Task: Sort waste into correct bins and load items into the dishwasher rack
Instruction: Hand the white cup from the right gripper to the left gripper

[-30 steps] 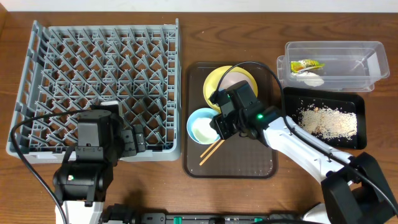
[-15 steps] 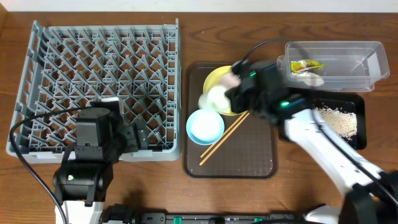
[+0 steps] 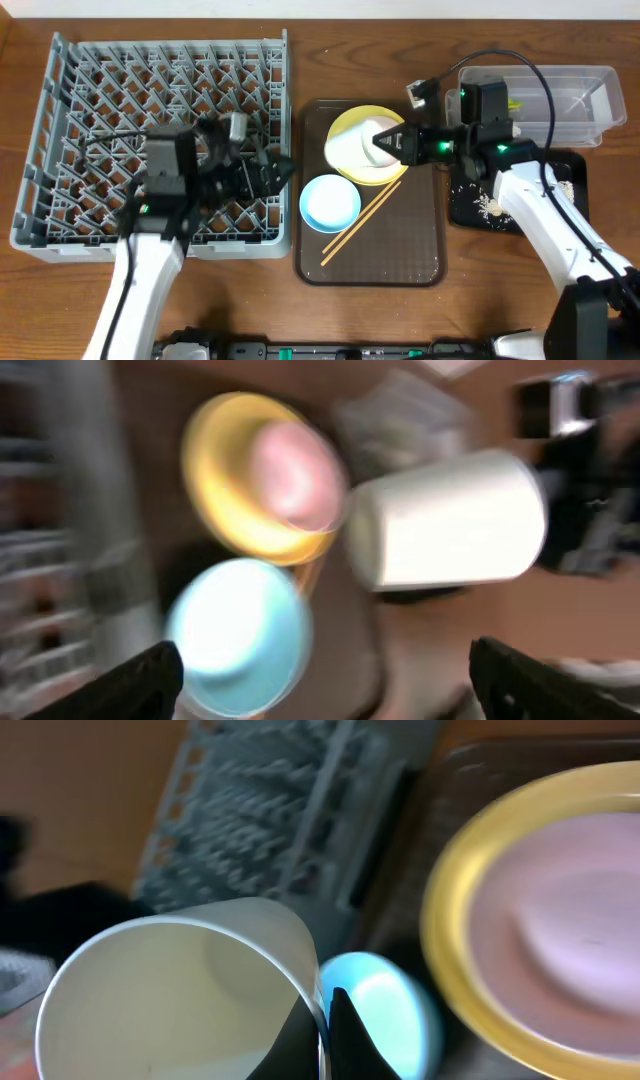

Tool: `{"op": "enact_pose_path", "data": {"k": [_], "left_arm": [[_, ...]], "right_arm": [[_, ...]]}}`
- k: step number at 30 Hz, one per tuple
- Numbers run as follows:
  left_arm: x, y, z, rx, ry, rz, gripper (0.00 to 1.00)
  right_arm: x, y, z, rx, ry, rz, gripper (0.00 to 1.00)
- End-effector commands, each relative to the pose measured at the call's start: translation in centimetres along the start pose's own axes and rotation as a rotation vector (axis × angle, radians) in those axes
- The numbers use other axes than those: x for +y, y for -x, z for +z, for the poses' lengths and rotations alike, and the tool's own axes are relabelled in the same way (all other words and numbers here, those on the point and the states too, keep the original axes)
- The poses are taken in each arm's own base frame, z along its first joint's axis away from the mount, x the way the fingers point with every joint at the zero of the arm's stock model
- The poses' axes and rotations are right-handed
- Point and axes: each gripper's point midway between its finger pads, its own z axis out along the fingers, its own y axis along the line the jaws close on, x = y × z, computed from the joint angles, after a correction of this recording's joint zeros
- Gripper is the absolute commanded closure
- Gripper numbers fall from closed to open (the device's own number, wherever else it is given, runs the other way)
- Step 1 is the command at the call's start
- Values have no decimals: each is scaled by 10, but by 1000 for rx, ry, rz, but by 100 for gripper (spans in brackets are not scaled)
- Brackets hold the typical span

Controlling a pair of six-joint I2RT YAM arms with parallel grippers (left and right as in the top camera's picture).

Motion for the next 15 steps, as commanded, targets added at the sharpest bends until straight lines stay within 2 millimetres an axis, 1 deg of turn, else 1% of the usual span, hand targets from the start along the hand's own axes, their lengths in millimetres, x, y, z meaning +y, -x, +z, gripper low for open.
{"op": "enact_pose_path", "data": {"k": [1,2,6,10,15], "left_arm": [[-41,-6,5,136,-302,-88,7],[-44,-3,8,155,-351,-106,7],[-52,3,14,223,-481,-164,7],[-58,3,21,258,-515,-176,7],[-77,-4,28,293,-548,-142,7]], "right_arm": [[41,-12,3,86,257,-15,99],[47,-12,3,93,294,-21,99],[56,-10,5,99,337,-32,99],[65,-8,6,97,374,-67,99],[70,-3,6,81,388,-87,99]]}}
